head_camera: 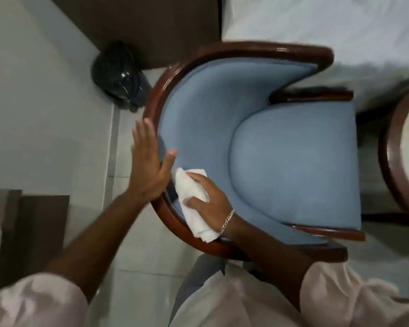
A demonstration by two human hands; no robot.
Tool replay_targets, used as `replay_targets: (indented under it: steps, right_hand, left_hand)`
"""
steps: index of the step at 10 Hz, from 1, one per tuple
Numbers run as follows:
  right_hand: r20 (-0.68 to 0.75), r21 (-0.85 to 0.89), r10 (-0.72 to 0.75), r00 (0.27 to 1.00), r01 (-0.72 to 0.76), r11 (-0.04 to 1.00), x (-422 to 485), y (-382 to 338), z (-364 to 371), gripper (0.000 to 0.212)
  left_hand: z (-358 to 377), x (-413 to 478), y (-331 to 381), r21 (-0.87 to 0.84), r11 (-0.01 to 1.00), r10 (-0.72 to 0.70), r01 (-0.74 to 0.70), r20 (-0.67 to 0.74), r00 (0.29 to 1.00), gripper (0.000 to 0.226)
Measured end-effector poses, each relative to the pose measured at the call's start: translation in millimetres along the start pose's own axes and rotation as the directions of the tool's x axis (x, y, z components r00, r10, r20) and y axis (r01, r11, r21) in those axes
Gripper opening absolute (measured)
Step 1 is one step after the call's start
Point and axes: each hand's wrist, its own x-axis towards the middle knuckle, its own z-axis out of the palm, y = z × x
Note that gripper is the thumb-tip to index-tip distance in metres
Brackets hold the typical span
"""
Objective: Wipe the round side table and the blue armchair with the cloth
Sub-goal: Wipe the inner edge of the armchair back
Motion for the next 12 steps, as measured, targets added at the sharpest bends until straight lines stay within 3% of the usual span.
replay_targets:
  steps: [1,2,3,4,5,6,7,8,9,10,11,12]
  right_hand:
    - [-0.075,0.222,-0.02,0.997,0.036,0.974,-9,-61,25,0.055]
    - [0.049,0.225,-0.126,0.991,0.112,0.968,-1,-117,65,0.052]
    - [0.234,0.162,-0.188,0.954,0.153,0.975,11,-165,105,0.053]
    - [0.321,0.027,-0.189,0.928,0.191,0.981,28,-189,159,0.071]
    - [0.432,-0.059,0.031,0.901,-0.006,0.998,43,-198,236,0.091]
    - [0.471,-0.16,0.096,0.877,-0.021,0.987,53,-202,330,0.081]
    - [0.494,-0.263,-0.062,0.867,0.217,0.94,63,-198,428,0.063]
    - [0.586,-0.404,-0.092,0.805,0.389,0.828,84,-191,505,0.051]
    - [0.653,-0.563,-0.133,0.745,0.596,0.572,99,-180,540,0.022]
    - [0.596,-0.577,-0.205,0.776,0.592,0.563,100,-172,531,0.02]
    - [0.544,-0.536,-0.266,0.796,0.573,0.619,102,-177,492,0.026]
    - [0.399,-0.452,-0.425,0.813,0.577,0.68,105,-201,438,0.02]
  left_hand:
    - [-20,-46,18,-0.696,0.605,-0.35,0.386,0.204,0.914,0.088]
    - [-55,-92,1,-0.931,0.174,-0.29,0.322,0.264,0.92,0.05]
    - [-104,-120,-28,-0.99,0.043,-0.372,0.132,0.107,0.922,0.048]
    - [-140,-145,-74,-0.998,-0.05,-0.523,-0.035,-0.004,0.852,0.06]
    - [-161,-178,-127,-0.951,-0.21,-0.649,-0.226,-0.037,0.76,0.063]
    - [-181,-216,-195,-0.899,-0.169,-0.792,-0.404,-0.12,0.598,0.052]
    - [-192,-244,-273,-0.92,-0.004,-0.923,-0.391,-0.147,0.356,0.056]
    - [-203,-251,-335,-0.979,0.158,-0.973,-0.131,-0.176,0.146,0.066]
    - [-204,-250,-364,-0.897,0.304,-0.953,0.321,-0.283,0.111,0.079]
    - [-194,-257,-369,-0.679,0.365,-0.929,0.637,-0.308,0.205,0.085]
    - [-194,-259,-362,-0.465,0.284,-0.95,0.839,-0.252,0.182,0.09]
    - [-208,-224,-323,-0.365,0.431,-0.852,0.825,-0.467,0.238,0.078]
